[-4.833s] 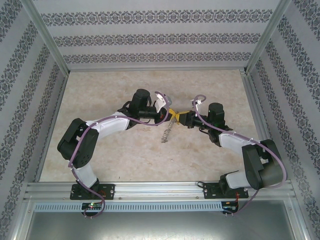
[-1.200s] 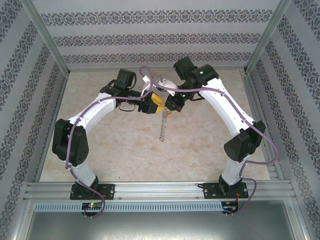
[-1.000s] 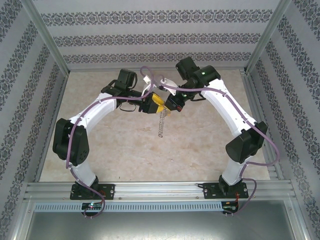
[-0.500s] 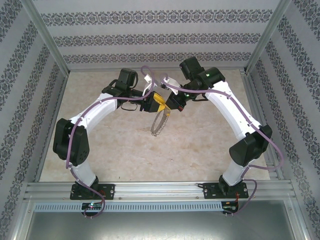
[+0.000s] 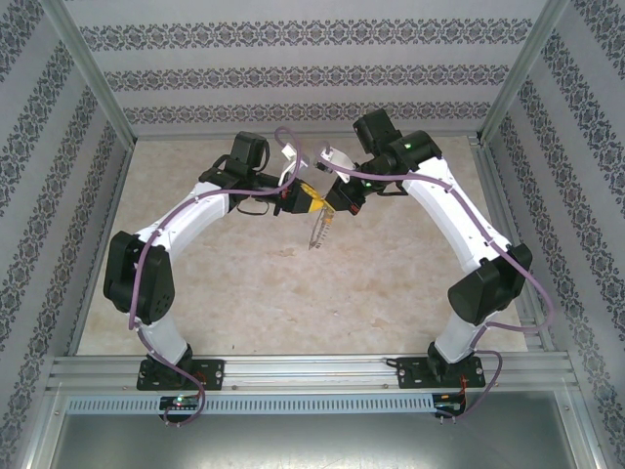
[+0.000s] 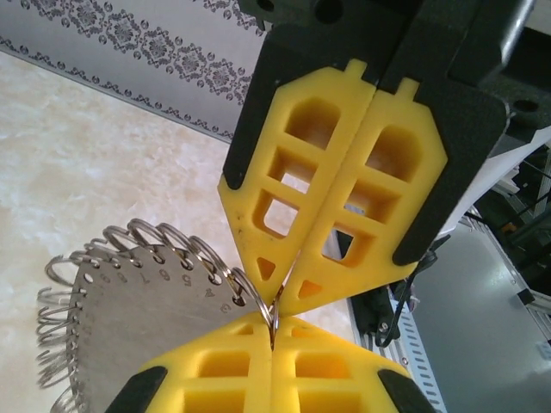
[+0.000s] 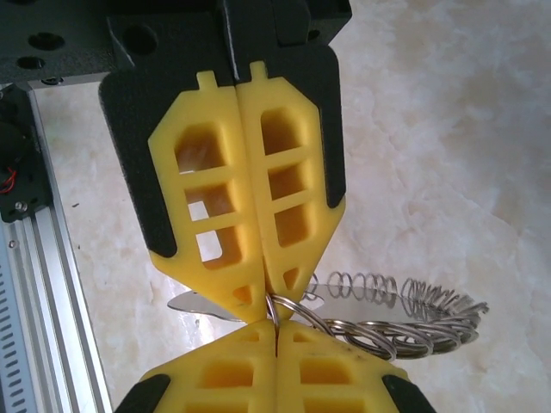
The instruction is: Put the keys on the keyring
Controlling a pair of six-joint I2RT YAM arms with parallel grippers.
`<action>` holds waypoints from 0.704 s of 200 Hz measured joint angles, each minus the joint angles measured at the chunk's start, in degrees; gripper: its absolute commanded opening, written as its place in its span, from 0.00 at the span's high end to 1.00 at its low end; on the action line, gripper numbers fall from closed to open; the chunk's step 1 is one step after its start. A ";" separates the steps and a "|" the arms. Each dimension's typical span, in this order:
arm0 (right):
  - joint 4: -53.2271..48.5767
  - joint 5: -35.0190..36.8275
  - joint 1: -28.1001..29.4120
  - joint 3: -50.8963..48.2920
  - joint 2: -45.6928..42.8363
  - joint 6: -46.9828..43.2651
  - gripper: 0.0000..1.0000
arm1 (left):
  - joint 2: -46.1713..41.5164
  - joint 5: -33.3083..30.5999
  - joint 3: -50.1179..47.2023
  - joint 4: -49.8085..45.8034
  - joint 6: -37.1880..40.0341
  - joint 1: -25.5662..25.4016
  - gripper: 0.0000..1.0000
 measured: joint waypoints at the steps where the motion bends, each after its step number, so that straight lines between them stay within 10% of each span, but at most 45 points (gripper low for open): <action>1: 0.00 0.00 0.00 0.00 0.00 0.04 0.80 | 0.00 0.00 0.00 0.02 0.00 0.00 1.00; 43: 6.45 -2.03 -2.80 -5.14 -4.39 4.15 0.59 | 0.00 -1.38 -0.02 0.74 -0.15 0.00 1.00; 141: 51.01 -14.40 -12.76 -46.27 -25.46 31.85 0.58 | -0.70 -3.85 -1.84 7.89 -5.49 0.00 1.00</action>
